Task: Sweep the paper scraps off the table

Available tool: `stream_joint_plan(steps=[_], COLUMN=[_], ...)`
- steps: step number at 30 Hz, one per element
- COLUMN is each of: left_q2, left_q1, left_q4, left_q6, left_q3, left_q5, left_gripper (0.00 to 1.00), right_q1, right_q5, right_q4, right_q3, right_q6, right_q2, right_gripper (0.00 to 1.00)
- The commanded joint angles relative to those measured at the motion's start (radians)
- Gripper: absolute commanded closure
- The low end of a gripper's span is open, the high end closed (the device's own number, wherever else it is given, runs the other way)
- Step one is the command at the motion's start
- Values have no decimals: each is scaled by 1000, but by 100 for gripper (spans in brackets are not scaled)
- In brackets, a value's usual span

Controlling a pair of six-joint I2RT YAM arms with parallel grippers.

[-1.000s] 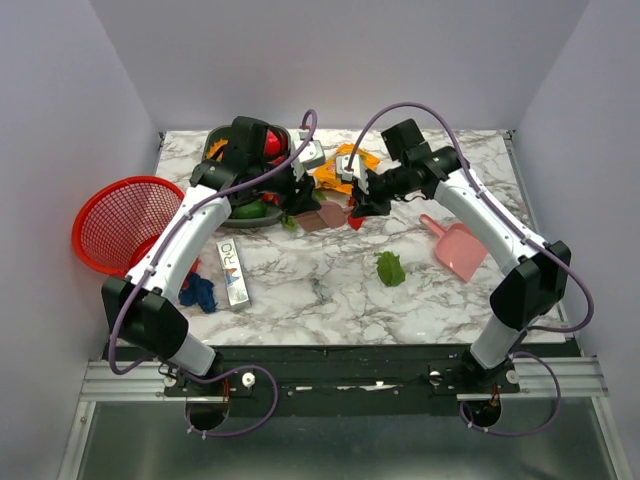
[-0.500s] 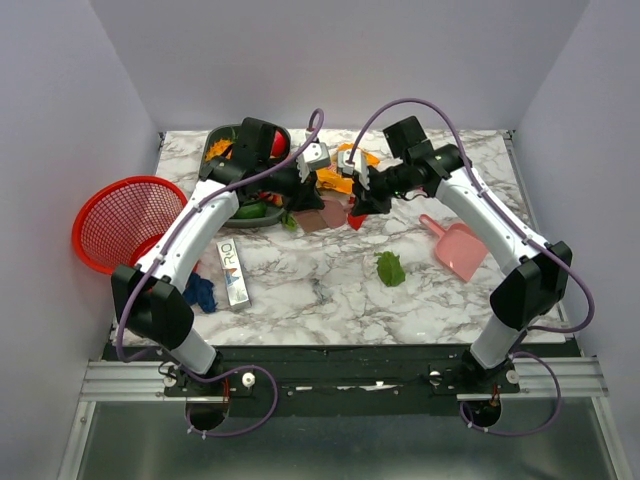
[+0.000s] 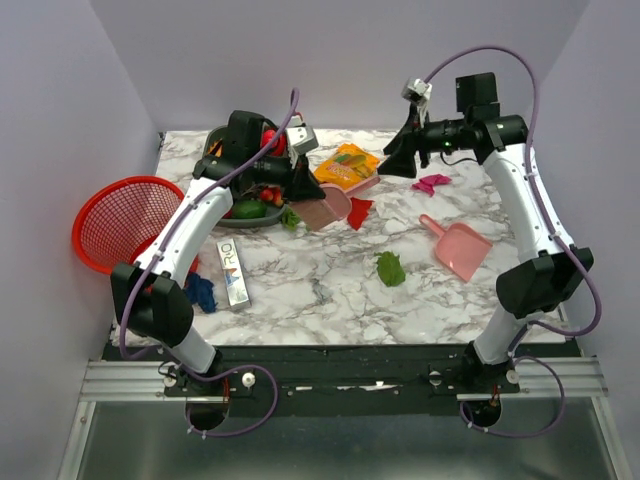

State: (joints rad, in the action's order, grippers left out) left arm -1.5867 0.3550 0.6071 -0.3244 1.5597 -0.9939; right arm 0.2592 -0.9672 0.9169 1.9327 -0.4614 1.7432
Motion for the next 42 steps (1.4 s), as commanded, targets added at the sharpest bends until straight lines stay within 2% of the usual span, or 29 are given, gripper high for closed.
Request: stream_joint_plan(steps=[1, 4, 5, 10, 14, 18, 22, 24, 29, 35, 42], left_q2=[57, 54, 54, 42, 13, -13, -12, -12, 1, -4, -13], left_q1=[-13, -13, -13, -14, -13, -13, -13, -13, -13, -14, -16], left_q4=[-173, -182, -181, -153, -113, -133, -327, -374, -509, -567, -679], left_q6=[28, 31, 34, 10, -16, 8, 174, 240, 321, 395, 496], left_q3=[-78, -81, -79, -52, 0, 23, -27, -44, -105, -125, -136], left_q5=[-135, -155, -161, -179, -207, -221, -222, -223, -221, -223, -229], left_gripper=[100, 100, 100, 100, 100, 100, 100, 100, 100, 100, 100], right_q1=[-32, -32, -32, -17, -11, -9, 8, 8, 9, 11, 11], right_q5=[-257, -291, -309, -277, -246, -248, -245, -251, -271, -274, -251], right_q4=[167, 243, 269, 220, 203, 145, 122, 83, 70, 50, 48], right_q3=[124, 101, 68, 2, 26, 35, 32, 22, 23, 12, -5], right_q6=[-76, -209, -274, -266, -254, -162, -129, -83, -40, -19, -17], right_q2=[44, 32, 24, -1, 28, 50, 50, 45, 50, 49, 47], right_gripper=[25, 20, 3, 0, 7, 16, 28, 33, 45, 52, 54])
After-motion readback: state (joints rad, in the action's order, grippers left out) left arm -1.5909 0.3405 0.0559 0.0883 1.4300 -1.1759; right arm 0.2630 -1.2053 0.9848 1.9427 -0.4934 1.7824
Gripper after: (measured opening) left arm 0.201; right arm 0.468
